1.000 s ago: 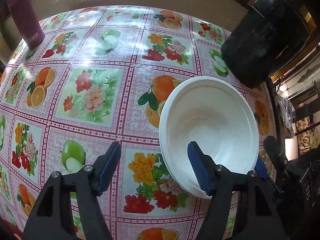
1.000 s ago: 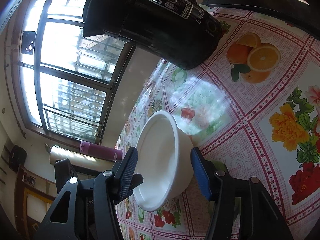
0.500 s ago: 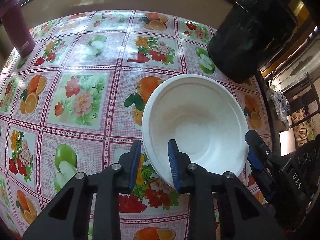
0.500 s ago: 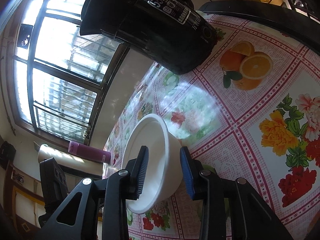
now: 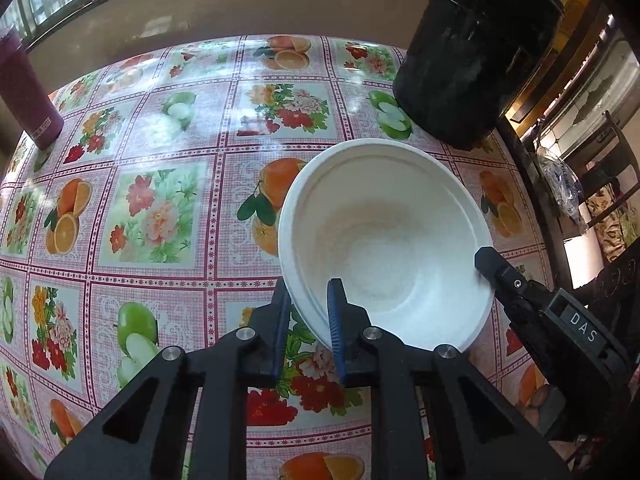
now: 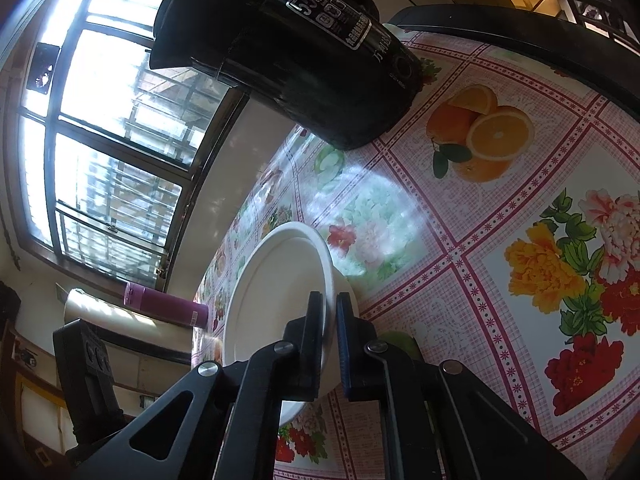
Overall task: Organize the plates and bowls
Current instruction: 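Lift the white bowl and carry it over the red plate stack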
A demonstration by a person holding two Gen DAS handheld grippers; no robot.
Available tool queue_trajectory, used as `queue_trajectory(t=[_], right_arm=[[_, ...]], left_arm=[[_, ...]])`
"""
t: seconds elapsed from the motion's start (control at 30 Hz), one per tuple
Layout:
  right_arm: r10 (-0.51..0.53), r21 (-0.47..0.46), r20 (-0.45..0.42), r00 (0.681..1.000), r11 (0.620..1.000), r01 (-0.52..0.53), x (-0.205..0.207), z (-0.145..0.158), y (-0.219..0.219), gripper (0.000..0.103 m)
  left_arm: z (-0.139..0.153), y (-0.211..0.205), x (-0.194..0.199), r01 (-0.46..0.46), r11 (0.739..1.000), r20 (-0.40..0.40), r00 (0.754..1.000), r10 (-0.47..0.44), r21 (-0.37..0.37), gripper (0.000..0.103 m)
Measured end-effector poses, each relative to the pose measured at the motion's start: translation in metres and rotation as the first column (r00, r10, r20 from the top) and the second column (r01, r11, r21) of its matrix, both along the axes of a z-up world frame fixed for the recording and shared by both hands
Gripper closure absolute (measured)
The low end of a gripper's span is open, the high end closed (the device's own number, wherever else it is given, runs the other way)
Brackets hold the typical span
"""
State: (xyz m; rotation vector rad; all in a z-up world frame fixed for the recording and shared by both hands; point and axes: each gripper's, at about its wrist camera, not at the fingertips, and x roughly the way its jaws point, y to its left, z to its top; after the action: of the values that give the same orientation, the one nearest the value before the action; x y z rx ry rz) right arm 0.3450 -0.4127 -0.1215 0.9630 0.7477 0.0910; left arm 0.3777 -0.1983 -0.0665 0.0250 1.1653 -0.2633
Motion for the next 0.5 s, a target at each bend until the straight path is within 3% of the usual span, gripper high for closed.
queue_trajectory(t=[0.5], right_arm=[[0.022,0.007,-0.019,1.000,1.000,-0.021,0.000,0.002,0.008,0.096]], left_arm=[[-0.003,0.015,-0.016,-0.025,1.000,-0.015,1.000,0.025,-0.018,0.087]])
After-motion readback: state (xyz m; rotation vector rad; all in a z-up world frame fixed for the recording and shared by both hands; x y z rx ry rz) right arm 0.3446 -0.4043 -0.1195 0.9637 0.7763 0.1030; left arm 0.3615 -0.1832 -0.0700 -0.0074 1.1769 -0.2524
